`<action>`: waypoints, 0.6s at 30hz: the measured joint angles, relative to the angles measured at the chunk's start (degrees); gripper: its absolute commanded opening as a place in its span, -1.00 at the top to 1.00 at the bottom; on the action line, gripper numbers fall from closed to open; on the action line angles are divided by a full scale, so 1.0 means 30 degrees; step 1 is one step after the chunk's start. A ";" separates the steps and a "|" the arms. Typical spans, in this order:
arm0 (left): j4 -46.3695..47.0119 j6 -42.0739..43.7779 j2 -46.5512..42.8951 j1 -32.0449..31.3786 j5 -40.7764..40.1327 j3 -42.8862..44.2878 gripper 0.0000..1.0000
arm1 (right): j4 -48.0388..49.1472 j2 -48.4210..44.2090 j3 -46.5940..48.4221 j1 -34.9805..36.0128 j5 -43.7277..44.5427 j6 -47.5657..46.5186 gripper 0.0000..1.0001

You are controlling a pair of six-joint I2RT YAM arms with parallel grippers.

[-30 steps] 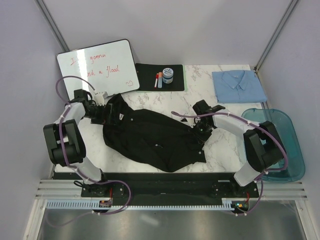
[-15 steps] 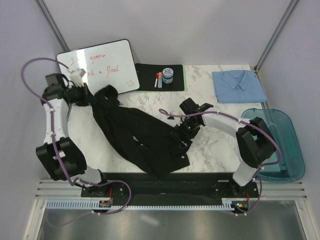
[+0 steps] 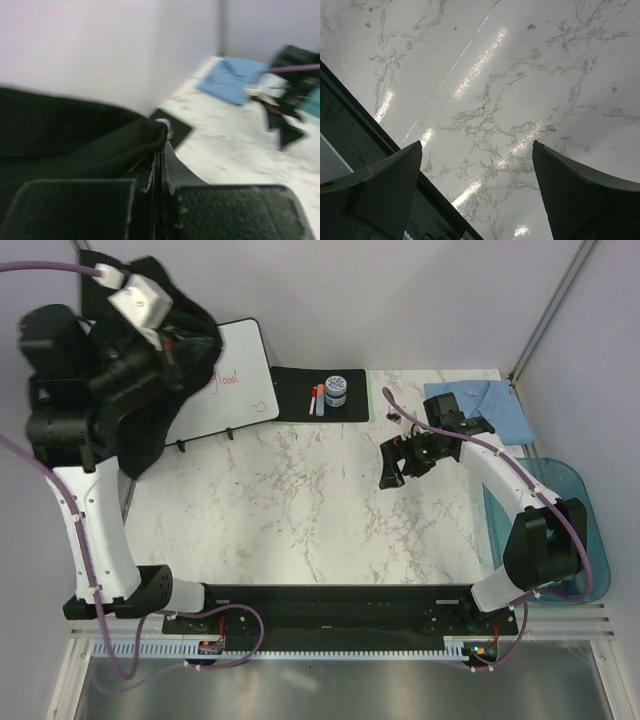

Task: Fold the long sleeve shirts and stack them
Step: Flatten the shirt out

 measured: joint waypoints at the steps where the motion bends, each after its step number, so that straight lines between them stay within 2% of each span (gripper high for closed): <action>1: -0.0095 -0.0044 -0.0087 -0.1727 -0.0160 -0.0517 0.68 | -0.0146 -0.0029 0.0000 -0.0328 -0.0117 -0.0007 -0.96; 3: 0.0095 -0.0248 -0.0146 -0.5668 -0.1078 -0.2455 0.22 | -0.0539 -0.0036 0.0000 -0.1078 -0.0328 -0.0044 -0.96; 4: 0.0364 -0.0401 -0.0189 -0.7577 -0.1792 -0.3949 -0.72 | -0.0801 -0.0036 0.0000 -0.1530 -0.0415 -0.0102 -0.96; 5: 0.0452 -0.0619 -0.0189 -0.9209 -0.2550 -0.5435 -0.95 | -0.1005 -0.0036 0.0000 -0.1836 -0.0444 -0.0182 -0.96; 9: 0.0780 -0.1056 0.0874 -1.4003 -0.5005 -1.1460 -0.99 | -0.1698 -0.0036 0.0022 -0.3410 -0.0423 -0.0743 -0.96; 12: 0.0168 -0.1173 0.1668 -1.4659 -0.5727 -1.2990 -0.99 | -0.2215 -0.0036 0.0168 -0.4226 -0.0175 -0.1348 -0.96; 15: 0.0262 -0.1005 0.1180 -1.1970 -0.5923 -1.3544 -0.99 | -0.2477 -0.0036 0.0175 -0.4335 -0.0029 -0.1851 -0.92; 18: 0.0656 0.0328 -0.0510 -0.7461 -0.6492 -1.5431 -0.99 | -0.2601 -0.0036 0.0175 -0.3789 -0.0015 -0.2076 -0.82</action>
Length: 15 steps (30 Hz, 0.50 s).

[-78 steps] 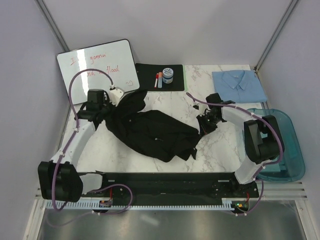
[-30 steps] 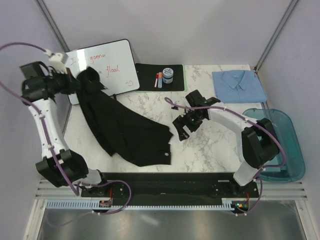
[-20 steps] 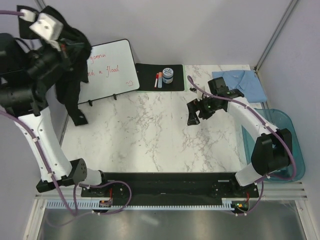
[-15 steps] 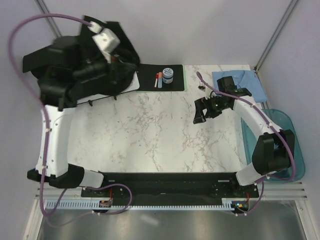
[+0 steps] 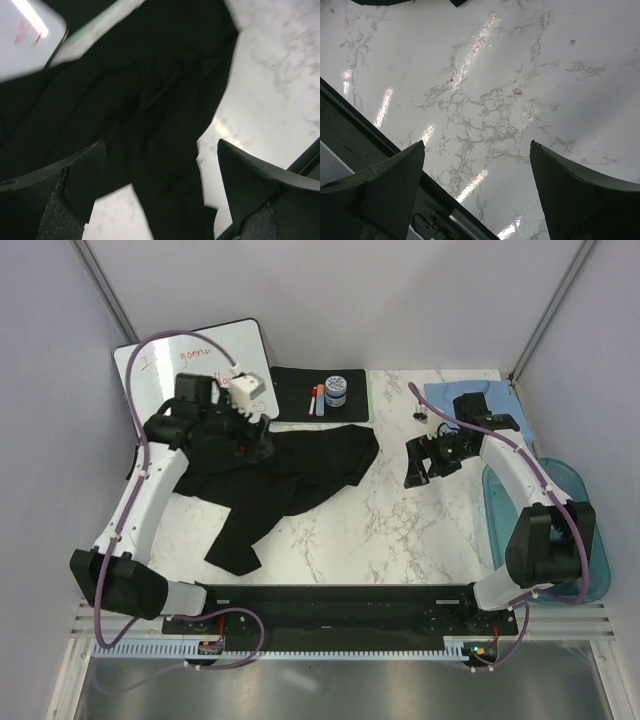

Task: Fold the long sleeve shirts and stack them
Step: Flatten the shirt out

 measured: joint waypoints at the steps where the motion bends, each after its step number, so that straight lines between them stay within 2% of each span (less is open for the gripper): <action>1: 0.0022 0.0736 -0.0597 0.1348 -0.0160 -0.0911 -0.98 | 0.0036 0.0007 0.0000 0.0321 0.0015 0.0007 -0.79; 3: -0.0437 0.1967 -0.1333 0.2849 -0.0517 -0.2463 -0.98 | 0.0160 0.0073 0.0000 0.1064 0.0058 0.0044 -0.68; 5: -0.0918 0.3191 -0.1763 0.3366 -0.0539 -0.4160 -0.99 | 0.0576 0.0350 0.0007 0.2091 0.0313 0.0299 -0.59; 7: -0.1275 0.4284 -0.1989 0.3381 -0.0437 -0.6229 -0.99 | 0.1027 0.0903 0.0146 0.3024 0.0590 0.0612 -0.53; 10: -0.1632 0.5268 -0.2025 0.3147 -0.0452 -0.8692 -0.99 | 0.1836 0.2463 0.0998 0.4262 0.1137 0.1239 -0.33; 15: -0.1144 0.6193 -0.2018 0.2892 -0.0590 -1.1417 -0.99 | 0.3147 0.5282 0.3439 0.5268 0.2033 0.2266 -0.16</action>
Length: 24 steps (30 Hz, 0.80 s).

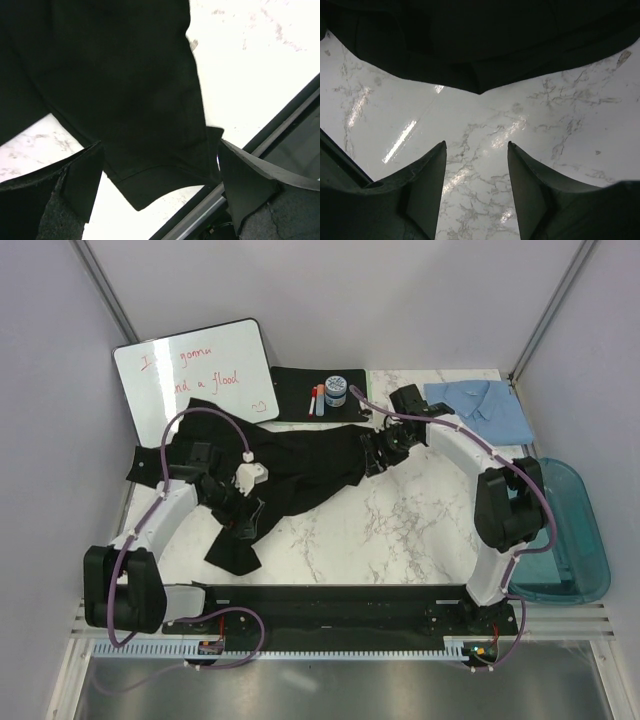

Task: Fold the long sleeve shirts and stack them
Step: Flatten the shirt out

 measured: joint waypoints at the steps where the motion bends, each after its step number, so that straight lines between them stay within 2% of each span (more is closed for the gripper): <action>1: 0.0277 0.0146 -0.0015 -0.0080 -0.0182 -0.0532 -0.99 | 0.0401 0.0328 0.0226 0.0109 0.0073 0.0131 -0.15; 5: 0.1443 0.0561 0.0000 -0.0372 -0.1020 -0.2535 -0.99 | 0.2098 0.0379 -0.0284 0.0656 -0.0022 0.0619 -0.14; 6: 0.1690 0.0619 0.0007 -0.0474 -0.1224 -0.2951 -0.88 | 0.2659 0.0313 -0.0627 0.0816 -0.0051 0.0663 -0.12; 8: 0.2186 0.0736 0.0291 -0.0699 -0.1741 -0.3774 -0.42 | 0.3337 0.0175 -0.1377 0.1137 -0.0109 0.0678 -0.09; 9: 0.2419 0.0838 0.0459 -0.0823 -0.2149 -0.3971 0.26 | 0.3439 0.0168 -0.1581 0.1268 -0.0124 0.0641 -0.06; 10: 0.2594 0.0816 0.0459 -0.0903 -0.2390 -0.3956 0.57 | 0.3483 0.0168 -0.1676 0.1362 -0.0153 0.0590 0.00; 12: 0.2688 0.0969 0.0503 -0.0969 -0.2871 -0.3861 0.96 | 0.3541 0.0102 -0.1770 0.1472 -0.0175 0.0350 0.03; 15: 0.1122 0.1122 0.0226 -0.0852 -0.3031 -0.1938 0.97 | 0.3548 -0.0357 -0.1829 0.1457 -0.0168 -0.0248 0.06; 18: 0.0401 0.0911 0.0503 -0.0554 -0.3016 0.2943 0.96 | 0.3628 -0.1290 -0.2135 0.1479 -0.0175 -0.0874 0.05; 21: 0.2506 0.0153 0.1785 -0.0211 -0.3519 0.8429 0.94 | 0.3861 -0.1610 -0.2178 0.1916 -0.0073 -0.1341 -0.01; 23: 0.4976 -0.0306 0.3155 0.0080 -0.4320 1.0921 0.51 | 0.4022 -0.1494 -0.2171 0.2594 0.0066 -0.1668 -0.15; 24: 0.5807 -0.0444 0.4058 0.0182 -0.4801 1.1912 0.07 | 0.4051 -0.1392 -0.2171 0.3009 0.0270 -0.1836 -0.18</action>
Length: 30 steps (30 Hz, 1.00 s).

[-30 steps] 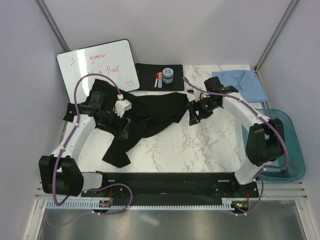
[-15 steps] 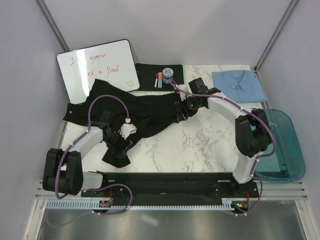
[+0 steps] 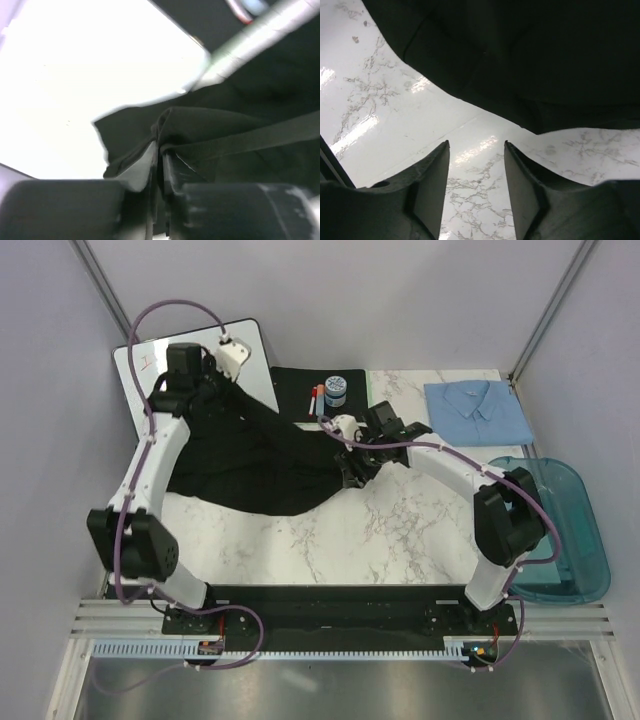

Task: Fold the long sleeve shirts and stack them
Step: Flatten the shirt out

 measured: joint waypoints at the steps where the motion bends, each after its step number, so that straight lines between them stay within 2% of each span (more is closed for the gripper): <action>1: 0.0444 -0.0160 0.1042 0.0109 -0.0561 0.1166 -0.05 | 0.0000 0.0124 0.0022 0.0379 0.0138 -0.0109 -0.23; 3: 0.0896 -0.0634 0.3650 0.0415 -0.1341 0.3679 -0.32 | 0.0029 0.0568 0.0291 0.1443 0.0721 -0.0474 -0.30; 4: 0.0882 -0.0969 0.4838 0.0648 -0.1413 0.4721 -0.45 | 0.0131 0.0823 0.0423 0.1945 0.0947 -0.0619 -0.39; 6: 0.0517 -0.1617 0.6390 0.1537 -0.0517 0.5421 -0.46 | 0.0248 0.1501 0.0874 0.3279 0.1829 -0.0954 -0.46; 8: -0.0430 -0.1814 0.6521 0.2652 0.0335 0.4554 -0.46 | 0.0510 0.2324 0.1428 0.4495 0.2805 -0.1253 -0.50; 12: -0.2004 -0.1268 0.4524 0.5428 0.2302 0.0561 -0.45 | 0.0984 0.4452 0.2827 0.6215 0.4313 -0.1785 -0.52; 13: -0.2506 -0.1005 0.3861 0.6040 0.2652 -0.0474 -0.45 | 0.1064 0.5064 0.3147 0.6470 0.4714 -0.1974 -0.41; 14: -0.2820 -0.0794 0.3308 0.6404 0.2885 -0.1282 -0.45 | 0.1129 0.5530 0.3373 0.6623 0.5085 -0.2106 -0.21; 15: -0.3235 -0.0481 0.2637 0.6710 0.3104 -0.2208 -0.43 | 0.1246 0.6156 0.3621 0.6739 0.5566 -0.2288 0.36; 17: -0.3898 0.0131 0.1384 0.6929 0.3541 -0.3861 -0.33 | 0.1180 0.7045 0.4124 0.6761 0.5887 -0.2550 0.92; 18: -0.4175 0.0401 0.0947 0.6951 0.3767 -0.4415 -0.29 | 0.1268 0.7140 0.4561 0.6747 0.6484 -0.2514 1.00; 21: -0.4765 0.1231 0.0138 0.7060 0.4218 -0.5377 -0.22 | 0.0845 0.6958 0.4583 0.6630 0.6594 -0.2557 1.00; 23: -0.5151 0.2040 -0.0444 0.7315 0.4575 -0.5850 -0.23 | 0.0189 0.5748 0.3417 0.6448 0.6207 -0.2484 1.00; 27: -0.6156 0.3636 -0.2069 0.7526 0.5370 -0.6703 -0.34 | -0.2011 0.0933 0.0656 0.5617 0.5202 -0.2280 1.00; 30: -0.7461 0.5209 -0.3249 0.7176 0.6258 -0.7519 -0.37 | -0.3439 -0.2820 -0.0379 0.3978 0.4561 -0.2310 1.00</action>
